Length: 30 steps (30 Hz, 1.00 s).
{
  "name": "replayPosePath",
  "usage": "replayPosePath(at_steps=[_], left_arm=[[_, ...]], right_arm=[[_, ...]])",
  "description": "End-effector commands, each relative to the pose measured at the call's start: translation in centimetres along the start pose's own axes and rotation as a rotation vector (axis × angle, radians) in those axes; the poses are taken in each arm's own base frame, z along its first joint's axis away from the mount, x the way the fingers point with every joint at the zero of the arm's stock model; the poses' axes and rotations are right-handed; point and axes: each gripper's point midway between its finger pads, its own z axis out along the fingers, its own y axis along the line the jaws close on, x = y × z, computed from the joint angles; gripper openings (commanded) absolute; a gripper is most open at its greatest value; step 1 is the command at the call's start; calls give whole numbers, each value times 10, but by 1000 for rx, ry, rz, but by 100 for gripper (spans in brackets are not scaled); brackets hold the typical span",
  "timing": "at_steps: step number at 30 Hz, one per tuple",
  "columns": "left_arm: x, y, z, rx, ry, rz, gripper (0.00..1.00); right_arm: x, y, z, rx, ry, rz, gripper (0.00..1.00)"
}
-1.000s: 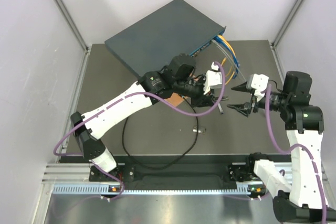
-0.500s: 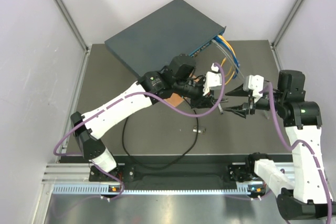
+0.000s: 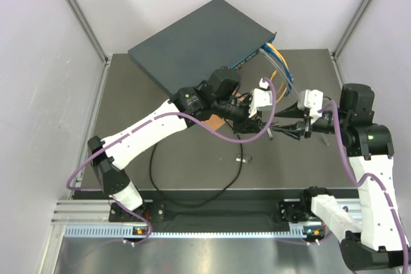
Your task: Insert the plug into the switch port
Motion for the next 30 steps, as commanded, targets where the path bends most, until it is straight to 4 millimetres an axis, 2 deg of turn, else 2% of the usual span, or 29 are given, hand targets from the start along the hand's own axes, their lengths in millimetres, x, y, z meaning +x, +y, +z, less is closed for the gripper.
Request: replayPosePath(at_steps=[1,4,5,8,12,13,15,16,17,18,19,20,21,22,25,30], left_arm=[[-4,-1,1,21,-10,23,0],[-5,1,0,10,-5,18,0],[-6,3,0,1,-7,11,1],[-10,12,-5,-59,-17,-13,4],[-27,21,-19,-103,-75,-38,20],[-31,25,-23,-121,-90,-50,35],[-43,34,-40,-141,-155,-121,46],[-47,38,-47,-140,-184,-155,57],[-50,43,-62,-116,-228,-268,61],[-48,50,-67,-111,-252,-333,64],[-58,59,-74,-102,-319,-349,66],[-62,65,-90,-72,-372,-466,68],[-54,68,-90,-46,-387,-527,68],[-65,72,-96,-29,-444,-513,69],[-72,65,-98,48,-484,-632,69],[-91,68,-101,102,-559,-672,69]], right_arm=[[-16,-2,1,-3,-32,-74,42],[-11,-1,2,-7,-11,-70,25],[-9,0,3,-11,-6,-74,14],[-4,-2,4,3,10,-73,0],[0,-7,4,32,17,-71,0],[-4,-12,5,50,4,-67,0],[-7,-20,4,92,-3,-75,0],[-9,-22,4,110,-16,-37,0],[-17,-30,4,147,-48,-89,0],[-19,-34,3,175,-61,-91,0],[-23,-36,3,197,-90,-56,0],[-28,-40,2,225,-119,-95,0],[-32,-43,1,242,-131,-104,0],[-34,-43,1,248,-143,-90,0],[-45,-48,0,263,-170,-99,0],[-66,-50,-1,271,-263,-139,0]])
